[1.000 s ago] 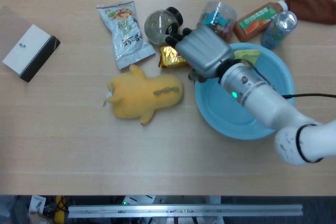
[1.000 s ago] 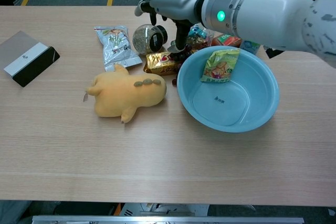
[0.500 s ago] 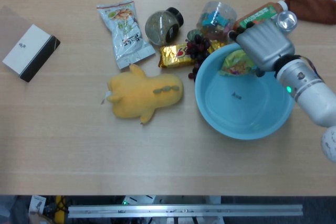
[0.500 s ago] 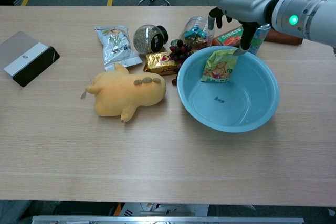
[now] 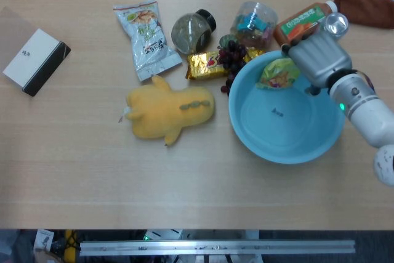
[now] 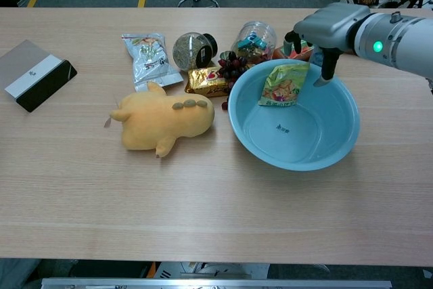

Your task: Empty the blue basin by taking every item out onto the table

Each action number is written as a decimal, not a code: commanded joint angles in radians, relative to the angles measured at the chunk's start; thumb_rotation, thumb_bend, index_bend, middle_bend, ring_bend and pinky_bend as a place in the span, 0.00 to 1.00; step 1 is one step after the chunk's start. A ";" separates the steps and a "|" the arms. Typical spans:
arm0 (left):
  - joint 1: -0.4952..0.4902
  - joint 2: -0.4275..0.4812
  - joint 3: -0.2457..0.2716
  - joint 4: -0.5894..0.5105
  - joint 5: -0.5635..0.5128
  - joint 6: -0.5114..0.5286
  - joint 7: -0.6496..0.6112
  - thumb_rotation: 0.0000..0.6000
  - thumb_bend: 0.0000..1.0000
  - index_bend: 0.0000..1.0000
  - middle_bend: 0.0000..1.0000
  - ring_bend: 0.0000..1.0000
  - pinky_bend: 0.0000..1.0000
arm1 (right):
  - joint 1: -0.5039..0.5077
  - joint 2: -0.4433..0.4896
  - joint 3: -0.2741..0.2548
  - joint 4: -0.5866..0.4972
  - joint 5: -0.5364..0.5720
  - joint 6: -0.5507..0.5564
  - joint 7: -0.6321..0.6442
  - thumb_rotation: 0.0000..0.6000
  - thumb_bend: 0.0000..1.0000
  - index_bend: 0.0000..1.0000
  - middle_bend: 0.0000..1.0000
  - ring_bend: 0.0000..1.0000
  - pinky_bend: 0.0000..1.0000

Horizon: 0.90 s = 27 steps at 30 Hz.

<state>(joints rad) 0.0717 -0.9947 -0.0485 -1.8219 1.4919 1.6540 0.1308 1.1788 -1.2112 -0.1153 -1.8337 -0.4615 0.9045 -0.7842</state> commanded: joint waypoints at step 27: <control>0.007 0.000 0.001 -0.017 0.000 0.009 0.019 1.00 0.34 0.34 0.37 0.29 0.26 | -0.055 0.113 -0.016 -0.200 -0.184 -0.056 0.095 1.00 0.11 0.28 0.34 0.31 0.53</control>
<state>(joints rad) 0.0792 -0.9947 -0.0476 -1.8389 1.4912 1.6639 0.1507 1.1452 -1.1412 -0.1343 -1.9965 -0.5978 0.8463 -0.7230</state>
